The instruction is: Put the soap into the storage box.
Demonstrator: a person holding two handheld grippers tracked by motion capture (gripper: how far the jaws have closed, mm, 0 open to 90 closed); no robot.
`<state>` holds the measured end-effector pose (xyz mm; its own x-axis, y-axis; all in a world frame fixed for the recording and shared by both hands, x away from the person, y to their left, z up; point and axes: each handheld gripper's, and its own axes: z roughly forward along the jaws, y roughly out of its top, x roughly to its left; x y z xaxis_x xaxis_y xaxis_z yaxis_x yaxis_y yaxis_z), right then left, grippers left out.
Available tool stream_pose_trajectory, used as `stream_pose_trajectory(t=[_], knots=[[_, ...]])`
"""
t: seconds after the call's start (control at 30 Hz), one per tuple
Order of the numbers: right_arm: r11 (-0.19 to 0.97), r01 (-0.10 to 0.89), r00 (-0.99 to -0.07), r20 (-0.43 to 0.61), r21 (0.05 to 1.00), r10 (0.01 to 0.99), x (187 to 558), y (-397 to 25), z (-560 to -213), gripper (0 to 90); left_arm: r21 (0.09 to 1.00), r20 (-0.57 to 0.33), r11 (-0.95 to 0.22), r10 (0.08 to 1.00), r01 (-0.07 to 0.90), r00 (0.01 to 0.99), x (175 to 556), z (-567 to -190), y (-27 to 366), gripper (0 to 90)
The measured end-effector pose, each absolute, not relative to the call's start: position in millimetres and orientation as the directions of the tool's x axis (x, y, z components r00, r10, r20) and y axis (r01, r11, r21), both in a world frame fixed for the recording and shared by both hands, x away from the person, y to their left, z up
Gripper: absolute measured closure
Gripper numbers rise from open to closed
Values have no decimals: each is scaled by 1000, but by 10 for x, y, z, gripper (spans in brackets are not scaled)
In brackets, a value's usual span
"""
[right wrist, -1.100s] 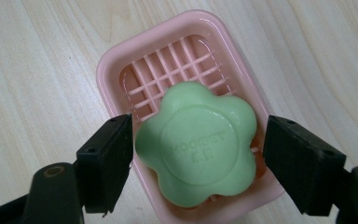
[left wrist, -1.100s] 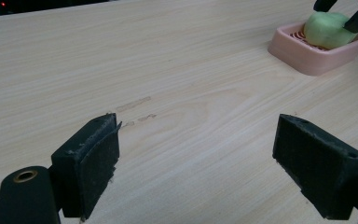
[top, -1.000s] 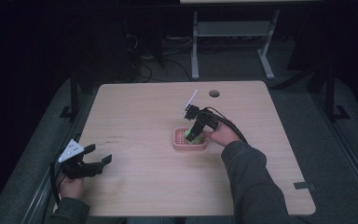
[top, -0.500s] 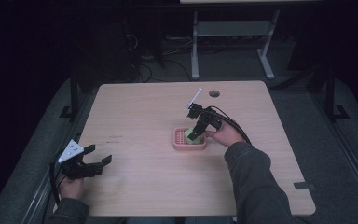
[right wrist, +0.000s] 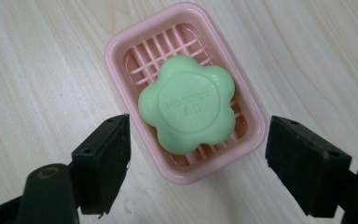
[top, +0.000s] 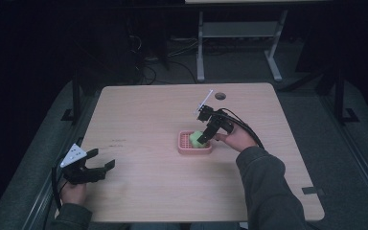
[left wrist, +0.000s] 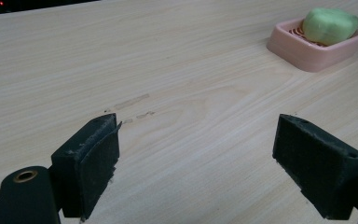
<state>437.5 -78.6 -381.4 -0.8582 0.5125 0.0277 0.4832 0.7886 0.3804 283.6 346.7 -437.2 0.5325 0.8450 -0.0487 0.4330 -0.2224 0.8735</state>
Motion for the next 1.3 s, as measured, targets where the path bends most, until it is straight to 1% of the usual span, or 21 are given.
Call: stream_pose_trajectory(t=[0.1, 0.33, 0.7, 1.3], knots=[[780, 485, -857, 38, 395, 514, 4357, -830, -3817, 221, 874, -45, -226, 844, 431, 534, 2838, -4374, 3465, 138], [771, 511, -845, 55, 381, 532, 4328, -921, -3866, 219, 870, -45, -230, 844, 437, 535, 2840, -4376, 3455, 139], [771, 500, -847, 39, 394, 530, 4269, -974, -3816, 217, 870, -45, -230, 844, 437, 535, 2838, -4376, 3454, 138], [741, 534, -827, 71, 408, 557, 4179, -1232, -3881, 217, 868, -40, -238, 842, 436, 538, 2842, -4385, 3440, 139]])
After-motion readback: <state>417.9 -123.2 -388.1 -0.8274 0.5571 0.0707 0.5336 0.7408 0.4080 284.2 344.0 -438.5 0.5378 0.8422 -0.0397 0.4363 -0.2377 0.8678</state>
